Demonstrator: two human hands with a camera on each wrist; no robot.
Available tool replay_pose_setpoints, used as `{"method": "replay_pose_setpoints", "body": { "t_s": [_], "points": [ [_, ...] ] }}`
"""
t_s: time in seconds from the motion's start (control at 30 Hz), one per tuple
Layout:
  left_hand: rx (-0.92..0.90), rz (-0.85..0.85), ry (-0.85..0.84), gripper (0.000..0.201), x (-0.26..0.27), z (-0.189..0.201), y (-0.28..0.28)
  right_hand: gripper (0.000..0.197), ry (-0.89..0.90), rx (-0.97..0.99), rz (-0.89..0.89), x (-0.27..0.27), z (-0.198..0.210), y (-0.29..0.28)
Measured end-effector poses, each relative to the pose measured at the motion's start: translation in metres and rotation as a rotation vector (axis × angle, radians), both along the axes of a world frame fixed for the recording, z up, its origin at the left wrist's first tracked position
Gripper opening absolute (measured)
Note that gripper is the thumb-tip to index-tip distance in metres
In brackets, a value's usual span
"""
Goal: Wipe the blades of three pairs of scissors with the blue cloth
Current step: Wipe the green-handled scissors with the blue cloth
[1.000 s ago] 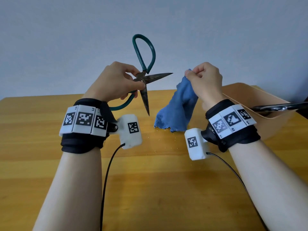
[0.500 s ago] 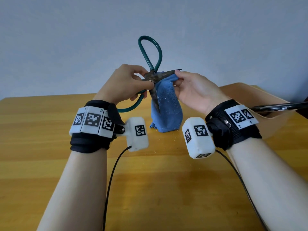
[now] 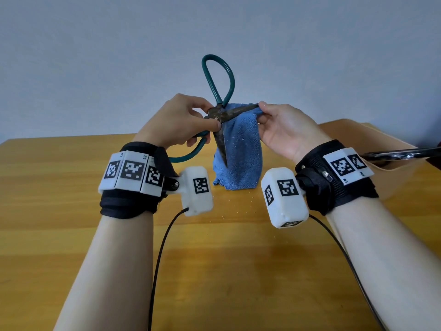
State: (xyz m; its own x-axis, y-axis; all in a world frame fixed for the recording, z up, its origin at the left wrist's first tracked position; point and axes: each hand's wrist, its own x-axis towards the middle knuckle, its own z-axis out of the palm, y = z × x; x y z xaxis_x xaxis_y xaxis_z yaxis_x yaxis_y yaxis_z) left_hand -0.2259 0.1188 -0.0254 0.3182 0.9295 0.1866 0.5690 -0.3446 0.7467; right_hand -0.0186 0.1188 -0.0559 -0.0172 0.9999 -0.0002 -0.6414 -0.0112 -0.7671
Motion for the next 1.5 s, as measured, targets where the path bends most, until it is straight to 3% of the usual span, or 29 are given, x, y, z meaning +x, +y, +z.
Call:
{"method": "replay_pose_setpoints", "body": {
  "t_s": [0.2,0.37,0.5,0.7,1.07,1.2,1.3,1.5],
  "points": [
    [0.002,-0.002,0.004,0.011,-0.003,0.001,0.0,0.005,0.075,-0.029,-0.137,0.007,0.0,0.008],
    [0.065,0.017,0.029,0.009,-0.005,0.002,0.001,0.012,0.162,-0.083,-0.279,0.013,-0.003,0.012],
    [0.08,0.046,0.055,0.01,-0.009,0.001,0.003,0.011,0.107,-0.121,-0.324,0.02,-0.005,0.01],
    [0.006,0.028,-0.05,0.014,-0.002,0.0,0.003,0.018,-0.057,-0.126,-0.105,0.013,-0.008,0.009],
    [-0.039,0.018,-0.178,0.014,0.011,-0.002,0.003,0.011,-0.044,-0.066,0.151,-0.001,0.002,-0.006],
    [-0.041,0.015,-0.203,0.013,0.012,-0.001,0.001,0.027,-0.068,-0.014,0.242,-0.002,0.0,-0.007],
    [-0.038,0.007,-0.205,0.011,0.013,-0.001,0.001,0.032,-0.259,0.034,0.257,-0.008,0.0,-0.01],
    [-0.024,0.007,-0.205,0.009,0.013,-0.002,0.003,0.046,-0.4,0.047,0.186,-0.015,-0.003,-0.013]
  ]
}}
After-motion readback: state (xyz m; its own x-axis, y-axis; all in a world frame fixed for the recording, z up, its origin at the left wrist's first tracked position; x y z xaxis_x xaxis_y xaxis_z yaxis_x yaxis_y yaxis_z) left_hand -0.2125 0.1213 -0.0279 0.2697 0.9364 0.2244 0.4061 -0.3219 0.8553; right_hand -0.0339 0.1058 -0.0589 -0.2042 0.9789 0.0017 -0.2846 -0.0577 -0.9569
